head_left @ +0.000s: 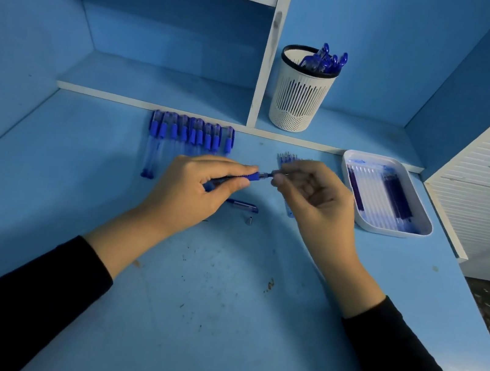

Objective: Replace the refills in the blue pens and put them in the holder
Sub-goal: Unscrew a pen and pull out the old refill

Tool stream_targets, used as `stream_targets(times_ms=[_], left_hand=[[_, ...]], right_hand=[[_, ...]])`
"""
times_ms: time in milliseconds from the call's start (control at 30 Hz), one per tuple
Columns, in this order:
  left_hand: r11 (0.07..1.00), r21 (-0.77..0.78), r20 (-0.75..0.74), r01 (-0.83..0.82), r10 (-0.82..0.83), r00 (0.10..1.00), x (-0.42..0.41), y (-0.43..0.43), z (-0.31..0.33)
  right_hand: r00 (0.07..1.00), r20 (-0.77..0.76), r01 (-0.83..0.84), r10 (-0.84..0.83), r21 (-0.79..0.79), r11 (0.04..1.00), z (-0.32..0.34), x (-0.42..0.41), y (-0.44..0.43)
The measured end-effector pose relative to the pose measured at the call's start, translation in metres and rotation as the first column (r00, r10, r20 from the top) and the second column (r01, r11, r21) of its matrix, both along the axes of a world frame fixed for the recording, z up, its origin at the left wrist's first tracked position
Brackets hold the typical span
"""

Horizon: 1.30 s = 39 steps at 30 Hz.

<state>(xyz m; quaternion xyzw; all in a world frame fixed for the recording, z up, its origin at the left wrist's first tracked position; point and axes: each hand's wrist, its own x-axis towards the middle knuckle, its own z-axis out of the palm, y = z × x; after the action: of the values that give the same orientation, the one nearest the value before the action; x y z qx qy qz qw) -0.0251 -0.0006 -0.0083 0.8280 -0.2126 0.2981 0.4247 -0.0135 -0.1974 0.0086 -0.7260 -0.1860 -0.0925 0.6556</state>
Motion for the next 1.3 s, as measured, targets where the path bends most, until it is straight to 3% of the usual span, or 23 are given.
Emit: stream_targets(times_ms=[133, 300, 367, 567, 700, 767, 867, 1000, 1300], left_hand=[[1.0, 0.022, -0.025, 0.01, -0.01, 1.0, -0.008, 0.006, 0.0], [1.0, 0.025, -0.045, -0.008, 0.009, 0.999, -0.013, 0.016, 0.001], [0.999, 0.028, -0.056, -0.018, 0.02, 0.998, -0.014, 0.019, 0.0], [0.998, 0.055, -0.088, -0.013, 0.018, 0.996, -0.017, 0.03, -0.004], [0.998, 0.066, -0.102, 0.005, 0.002, 0.995, -0.017, 0.03, -0.005], [0.998, 0.064, -0.106, 0.013, -0.006, 0.994, -0.017, 0.03, -0.005], [0.998, 0.068, -0.111, 0.018, -0.011, 0.994, -0.017, 0.029, -0.005], [0.997, 0.076, -0.113, 0.032, -0.023, 0.993, -0.018, 0.029, -0.005], [0.993, 0.081, -0.115, 0.083, -0.073, 0.991, -0.02, 0.025, -0.007]], right_hand=[[0.998, -0.058, -0.016, 0.014, -0.037, 0.999, -0.002, -0.004, 0.005], [0.972, -0.22, -0.068, 0.079, 0.059, 0.996, 0.002, -0.009, 0.004], [0.969, -0.244, -0.051, 0.05, 0.004, 0.999, 0.0, -0.01, 0.001], [0.996, -0.018, -0.087, 0.088, -0.443, 0.893, -0.014, -0.016, -0.006], [0.98, 0.128, -0.054, 0.15, -0.557, 0.829, -0.019, -0.016, -0.003], [0.988, 0.107, -0.044, 0.115, -0.514, 0.856, -0.019, -0.015, -0.002], [0.999, -0.039, -0.043, 0.034, -0.251, 0.967, -0.015, -0.015, -0.001], [0.997, -0.074, 0.0, -0.002, -0.029, 1.0, -0.01, -0.014, 0.004], [0.98, -0.147, -0.135, 0.13, -0.024, 0.991, -0.015, -0.018, 0.01]])
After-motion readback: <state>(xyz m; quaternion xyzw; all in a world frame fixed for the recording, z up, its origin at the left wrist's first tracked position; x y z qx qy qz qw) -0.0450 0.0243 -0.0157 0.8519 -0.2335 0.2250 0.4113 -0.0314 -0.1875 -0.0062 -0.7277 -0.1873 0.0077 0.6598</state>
